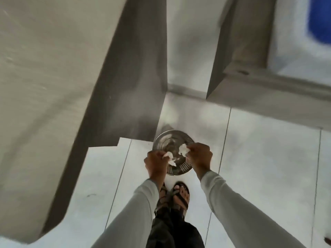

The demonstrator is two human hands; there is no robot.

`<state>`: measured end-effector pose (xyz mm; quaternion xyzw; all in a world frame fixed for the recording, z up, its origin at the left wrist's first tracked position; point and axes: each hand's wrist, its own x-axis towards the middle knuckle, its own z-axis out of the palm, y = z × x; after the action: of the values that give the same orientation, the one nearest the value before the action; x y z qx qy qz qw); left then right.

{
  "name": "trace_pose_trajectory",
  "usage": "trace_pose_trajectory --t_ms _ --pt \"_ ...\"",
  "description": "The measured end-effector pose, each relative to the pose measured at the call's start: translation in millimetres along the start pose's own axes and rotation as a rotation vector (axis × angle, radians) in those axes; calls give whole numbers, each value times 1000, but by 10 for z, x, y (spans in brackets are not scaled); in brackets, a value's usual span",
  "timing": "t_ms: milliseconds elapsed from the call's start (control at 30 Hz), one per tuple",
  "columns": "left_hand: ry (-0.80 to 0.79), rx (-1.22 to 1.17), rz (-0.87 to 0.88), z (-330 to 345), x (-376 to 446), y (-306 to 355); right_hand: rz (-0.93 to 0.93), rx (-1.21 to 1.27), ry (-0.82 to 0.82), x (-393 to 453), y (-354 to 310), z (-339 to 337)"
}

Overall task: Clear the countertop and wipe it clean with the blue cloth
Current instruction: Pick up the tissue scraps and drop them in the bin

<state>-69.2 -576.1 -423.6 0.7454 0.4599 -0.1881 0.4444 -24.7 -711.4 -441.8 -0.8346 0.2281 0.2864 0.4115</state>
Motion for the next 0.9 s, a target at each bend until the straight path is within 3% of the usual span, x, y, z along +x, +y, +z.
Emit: trace_pose_trajectory --t_ms 67,133,300,400,500,600,733,800,900 --pt "-73 122 37 139 156 -156 -42 -161 -85 81 70 171" --pt "-198 213 82 160 162 -264 -46 -147 -163 24 128 205" --pt "-353 276 146 -223 -419 -351 -77 -233 -229 -557 138 -229" --pt "-331 440 305 -594 -1019 -188 -114 -318 -137 -1123 -10 -599" --pt "-278 572 586 -1012 -1668 250 -397 -416 46 -1746 -389 -969" --pt "-111 668 832 -1530 -2266 851 -681 -373 256 -2256 -916 -1283" --pt "478 341 1214 -2337 -2752 1343 -1006 -267 401 -2627 -1836 -1429" --pt "685 326 1200 -2848 -2776 1442 -1111 -220 408 -2750 -2377 -1348" --pt "789 418 920 -3579 -2592 1462 -1119 -188 342 -2870 -3050 -1089"
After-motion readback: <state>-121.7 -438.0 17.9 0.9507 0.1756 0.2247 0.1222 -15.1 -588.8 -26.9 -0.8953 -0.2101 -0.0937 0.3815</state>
